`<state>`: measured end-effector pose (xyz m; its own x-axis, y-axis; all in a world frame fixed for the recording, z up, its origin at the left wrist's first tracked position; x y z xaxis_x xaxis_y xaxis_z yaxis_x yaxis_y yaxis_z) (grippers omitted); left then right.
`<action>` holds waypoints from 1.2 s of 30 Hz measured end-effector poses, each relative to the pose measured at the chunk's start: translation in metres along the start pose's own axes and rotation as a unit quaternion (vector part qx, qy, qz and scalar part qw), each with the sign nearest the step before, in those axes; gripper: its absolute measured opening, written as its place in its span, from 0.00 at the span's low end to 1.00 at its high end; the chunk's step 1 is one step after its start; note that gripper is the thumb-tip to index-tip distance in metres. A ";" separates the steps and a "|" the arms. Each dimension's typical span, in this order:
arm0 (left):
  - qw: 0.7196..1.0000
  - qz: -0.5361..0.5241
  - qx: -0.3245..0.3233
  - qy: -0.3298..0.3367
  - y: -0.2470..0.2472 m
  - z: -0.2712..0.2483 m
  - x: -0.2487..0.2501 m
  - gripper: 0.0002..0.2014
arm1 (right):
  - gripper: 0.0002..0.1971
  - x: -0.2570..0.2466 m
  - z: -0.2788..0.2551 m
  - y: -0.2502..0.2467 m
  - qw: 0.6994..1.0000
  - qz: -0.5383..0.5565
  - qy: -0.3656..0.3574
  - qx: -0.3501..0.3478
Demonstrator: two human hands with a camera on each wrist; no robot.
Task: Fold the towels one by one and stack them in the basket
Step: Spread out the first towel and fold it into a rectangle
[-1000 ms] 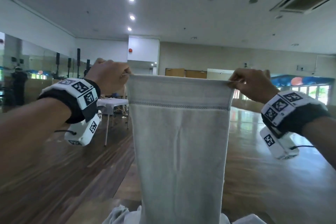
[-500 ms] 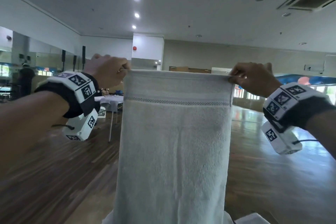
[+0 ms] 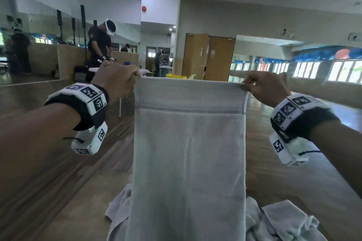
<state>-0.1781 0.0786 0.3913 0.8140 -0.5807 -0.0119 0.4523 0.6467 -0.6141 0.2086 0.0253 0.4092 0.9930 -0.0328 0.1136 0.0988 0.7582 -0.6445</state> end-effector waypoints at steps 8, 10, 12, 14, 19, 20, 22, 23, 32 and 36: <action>0.993 -0.059 -0.102 -0.021 0.080 -0.081 -0.001 0.07 | 0.04 -0.013 -0.075 0.068 0.993 0.047 0.010 -0.111; 0.990 -0.075 -0.120 -0.026 0.098 -0.119 0.006 0.10 | 0.04 -0.017 -0.114 0.081 0.989 0.054 -0.002 -0.141; 0.984 -0.097 -0.143 -0.029 0.114 -0.160 0.012 0.10 | 0.11 -0.020 -0.156 0.093 0.985 0.078 -0.007 -0.156; 0.976 -0.108 -0.188 -0.022 0.123 -0.203 0.021 0.07 | 0.14 -0.021 -0.204 0.106 0.979 0.107 -0.014 -0.174; 0.940 -0.115 -0.321 0.031 0.138 -0.310 0.059 0.06 | 0.11 -0.030 -0.321 0.127 0.944 0.083 -0.130 -0.291; 0.929 -0.119 -0.348 0.040 0.143 -0.328 0.065 0.08 | 0.13 -0.032 -0.340 0.130 0.933 0.085 -0.155 -0.313; 0.915 -0.116 -0.382 0.060 0.154 -0.357 0.071 0.09 | 0.13 -0.035 -0.373 0.137 0.917 0.088 -0.181 -0.345; 0.908 -0.114 -0.396 0.068 0.158 -0.366 0.075 0.10 | 0.13 -0.036 -0.386 0.142 0.912 0.078 -0.179 -0.361; 0.916 -0.126 -0.379 0.041 0.185 -0.379 0.075 0.06 | 0.11 -0.041 -0.407 0.179 0.925 -0.013 -0.162 -0.342; 0.928 -0.099 -0.357 -0.038 0.206 -0.371 0.073 0.04 | 0.08 -0.040 -0.390 0.201 0.935 -0.048 -0.129 -0.326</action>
<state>-0.1608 -0.0140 -0.0285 0.7764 -0.5993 0.1951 0.2600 0.0226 -0.9653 0.2143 -0.0745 -0.0195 0.9375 0.1416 0.3180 0.2878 0.1987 -0.9369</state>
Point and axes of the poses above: each hand's wrist, its own z-axis towards the middle knuckle, its own y-axis out of the palm, x = y × z, the point moved 1 cm from there along z, towards the middle knuckle, and after that the axes turned 11 degrees about -z, right-handed, at the moved point
